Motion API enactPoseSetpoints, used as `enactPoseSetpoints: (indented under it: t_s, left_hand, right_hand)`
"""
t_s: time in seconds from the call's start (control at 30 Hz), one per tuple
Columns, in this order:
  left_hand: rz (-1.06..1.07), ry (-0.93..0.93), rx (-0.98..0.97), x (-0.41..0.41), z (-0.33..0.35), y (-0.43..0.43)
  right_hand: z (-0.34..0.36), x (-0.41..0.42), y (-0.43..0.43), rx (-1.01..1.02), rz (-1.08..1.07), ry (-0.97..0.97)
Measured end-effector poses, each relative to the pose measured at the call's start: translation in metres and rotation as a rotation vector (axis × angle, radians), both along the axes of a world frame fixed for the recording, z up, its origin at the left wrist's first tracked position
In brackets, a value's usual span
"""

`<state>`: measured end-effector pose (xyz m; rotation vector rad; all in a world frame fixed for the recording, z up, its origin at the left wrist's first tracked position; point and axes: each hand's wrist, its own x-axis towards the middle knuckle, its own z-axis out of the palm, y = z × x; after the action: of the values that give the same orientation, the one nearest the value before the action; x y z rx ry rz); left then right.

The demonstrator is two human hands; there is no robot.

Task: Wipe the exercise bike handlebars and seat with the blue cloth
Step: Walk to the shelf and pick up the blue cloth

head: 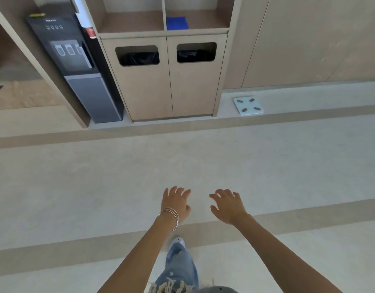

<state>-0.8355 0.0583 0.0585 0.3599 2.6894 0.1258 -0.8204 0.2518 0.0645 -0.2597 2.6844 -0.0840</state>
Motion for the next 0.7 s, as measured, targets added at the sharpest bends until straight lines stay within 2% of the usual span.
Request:
enactPoseSetpoints:
  t_s: [0.2, 0.47, 0.7]
  left_hand:
    - [-0.03, 0.05, -0.011, -0.112, 0.013, -0.022]
    - [-0.041, -0.062, -0.066, -0.184, -0.01, -0.025]
    - [0.075, 0.02, -0.037, -0.286, -0.006, 0.014]
  right_hand:
    - [0.027, -0.117, -0.028, -0.044, -0.021, 0.116]
    - [0.006, -0.201, -0.025, -0.03, 0.009, 0.017]
    - [-0.002, -0.311, 0.013, -0.057, 0.031, 0.078]
